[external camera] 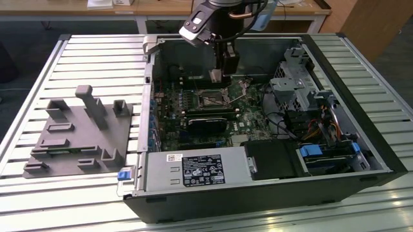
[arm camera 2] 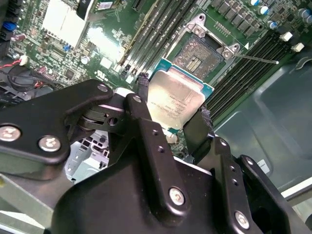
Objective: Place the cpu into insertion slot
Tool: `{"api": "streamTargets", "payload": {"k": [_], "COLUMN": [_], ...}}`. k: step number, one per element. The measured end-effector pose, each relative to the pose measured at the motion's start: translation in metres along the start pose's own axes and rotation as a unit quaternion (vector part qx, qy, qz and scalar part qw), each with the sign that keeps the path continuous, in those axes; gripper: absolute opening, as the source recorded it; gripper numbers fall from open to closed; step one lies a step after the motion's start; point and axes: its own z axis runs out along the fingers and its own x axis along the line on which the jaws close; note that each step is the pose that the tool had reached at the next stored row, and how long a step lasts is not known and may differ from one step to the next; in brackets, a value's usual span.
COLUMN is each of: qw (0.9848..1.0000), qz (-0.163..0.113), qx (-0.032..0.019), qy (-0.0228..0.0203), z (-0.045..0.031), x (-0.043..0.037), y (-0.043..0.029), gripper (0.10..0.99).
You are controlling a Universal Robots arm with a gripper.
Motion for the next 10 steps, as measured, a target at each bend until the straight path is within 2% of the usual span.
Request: {"api": "streamTargets", "payload": {"k": [4,10], "qw": [1.0,0.9999], "qz": [0.006,0.01], "qx": [0.0003,0.0005], "qy": [-0.0004,-0.0008], "z": [0.0022,0.0065], "x": [0.0055,0.0072], "y": [0.0002,0.0], "gripper": [0.537,0.537]}}
